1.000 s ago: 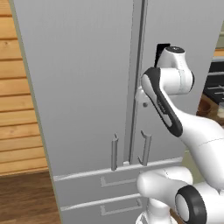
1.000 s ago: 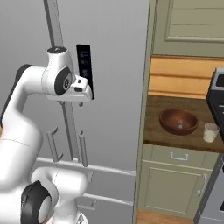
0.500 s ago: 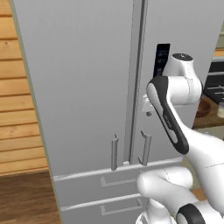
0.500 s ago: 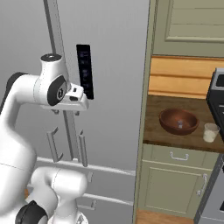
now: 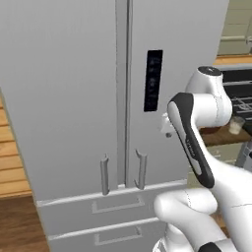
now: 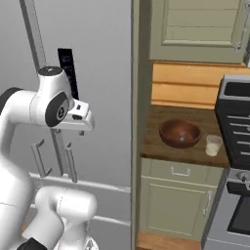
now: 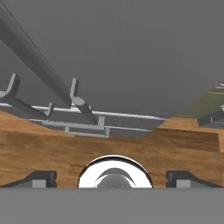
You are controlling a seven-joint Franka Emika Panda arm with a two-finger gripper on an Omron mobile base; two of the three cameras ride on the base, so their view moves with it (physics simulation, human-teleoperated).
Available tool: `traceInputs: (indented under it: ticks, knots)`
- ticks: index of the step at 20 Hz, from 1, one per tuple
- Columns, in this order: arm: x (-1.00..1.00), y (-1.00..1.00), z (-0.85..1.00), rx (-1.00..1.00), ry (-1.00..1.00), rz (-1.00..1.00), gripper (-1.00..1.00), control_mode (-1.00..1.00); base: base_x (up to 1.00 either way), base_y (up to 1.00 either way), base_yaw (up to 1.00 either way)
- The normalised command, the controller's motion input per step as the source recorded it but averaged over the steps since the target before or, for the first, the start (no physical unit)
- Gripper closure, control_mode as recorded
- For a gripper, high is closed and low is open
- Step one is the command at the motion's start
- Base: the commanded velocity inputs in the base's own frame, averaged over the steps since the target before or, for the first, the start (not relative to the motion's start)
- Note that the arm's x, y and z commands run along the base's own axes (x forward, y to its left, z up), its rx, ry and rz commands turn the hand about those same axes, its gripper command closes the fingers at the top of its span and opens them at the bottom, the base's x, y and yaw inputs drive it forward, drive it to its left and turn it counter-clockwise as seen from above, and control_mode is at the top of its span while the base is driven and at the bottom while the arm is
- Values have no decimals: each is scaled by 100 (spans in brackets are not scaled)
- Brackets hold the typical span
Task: Grab a lemon wedge from the fridge and one ice cube from the ice bowl, and put them in the glass of lemonade.
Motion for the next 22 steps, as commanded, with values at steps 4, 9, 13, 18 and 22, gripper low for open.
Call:
traceInputs:
  ticks: [4, 9, 13, 18, 22]
  knots:
    - [0, 0, 0, 0, 0, 0, -100, 100, 0, -100, 0]
    - [0, 0, 0, 0, 0, 0, -100, 100, 4, -100, 0]
    - [0, 0, 0, 0, 0, 0, -100, 100, 29, -89, 0]
    - [0, 0, 0, 0, 0, 0, -100, 100, 62, -45, -1]
    - [0, 0, 0, 0, 0, 0, -100, 100, 70, -19, 12]
